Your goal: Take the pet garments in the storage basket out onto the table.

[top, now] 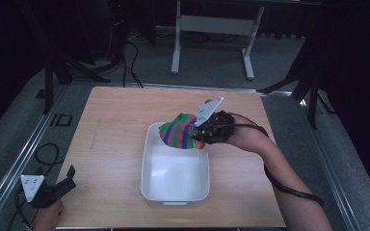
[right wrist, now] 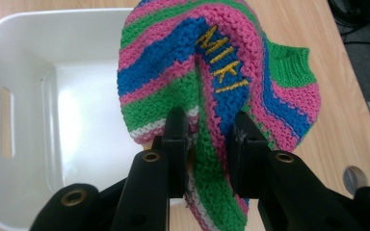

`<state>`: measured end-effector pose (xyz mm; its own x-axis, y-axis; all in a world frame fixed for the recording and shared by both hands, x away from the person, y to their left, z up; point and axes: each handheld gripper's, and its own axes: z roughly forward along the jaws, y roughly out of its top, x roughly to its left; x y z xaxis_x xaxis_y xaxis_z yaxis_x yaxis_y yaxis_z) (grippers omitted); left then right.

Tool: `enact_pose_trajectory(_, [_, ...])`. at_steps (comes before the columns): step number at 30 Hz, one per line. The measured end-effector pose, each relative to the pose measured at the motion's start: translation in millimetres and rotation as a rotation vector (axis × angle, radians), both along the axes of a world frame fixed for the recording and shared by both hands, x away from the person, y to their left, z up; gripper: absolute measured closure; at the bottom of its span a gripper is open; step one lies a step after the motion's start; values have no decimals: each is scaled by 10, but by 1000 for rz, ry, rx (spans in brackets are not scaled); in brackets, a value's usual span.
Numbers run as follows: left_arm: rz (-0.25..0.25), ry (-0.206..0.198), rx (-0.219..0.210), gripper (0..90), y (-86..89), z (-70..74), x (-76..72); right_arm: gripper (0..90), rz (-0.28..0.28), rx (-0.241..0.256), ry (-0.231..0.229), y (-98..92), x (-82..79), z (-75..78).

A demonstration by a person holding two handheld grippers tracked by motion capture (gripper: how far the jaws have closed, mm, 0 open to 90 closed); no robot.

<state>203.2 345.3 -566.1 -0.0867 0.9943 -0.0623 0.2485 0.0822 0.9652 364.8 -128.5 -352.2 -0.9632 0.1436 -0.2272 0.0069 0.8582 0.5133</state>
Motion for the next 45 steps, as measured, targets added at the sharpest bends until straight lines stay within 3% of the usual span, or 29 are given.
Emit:
enact_pose_trajectory(11, [-1,3,5,9,-4,0,2,720,-85,8,-6,-419,56,62])
enact_pose_trajectory(27, [-1,3,6,9,-4,0,4,720,-226,31,-2,-1104,87,-8])
enact_pose_trajectory(37, [-1,1,7,9,-9,-1,4,719,-294,50,12,-1437,54,-174])
enact_pose_trajectory(45, [0,2,11,9,-10,-1,3,719,-331,58,48,-1551,79,-454])
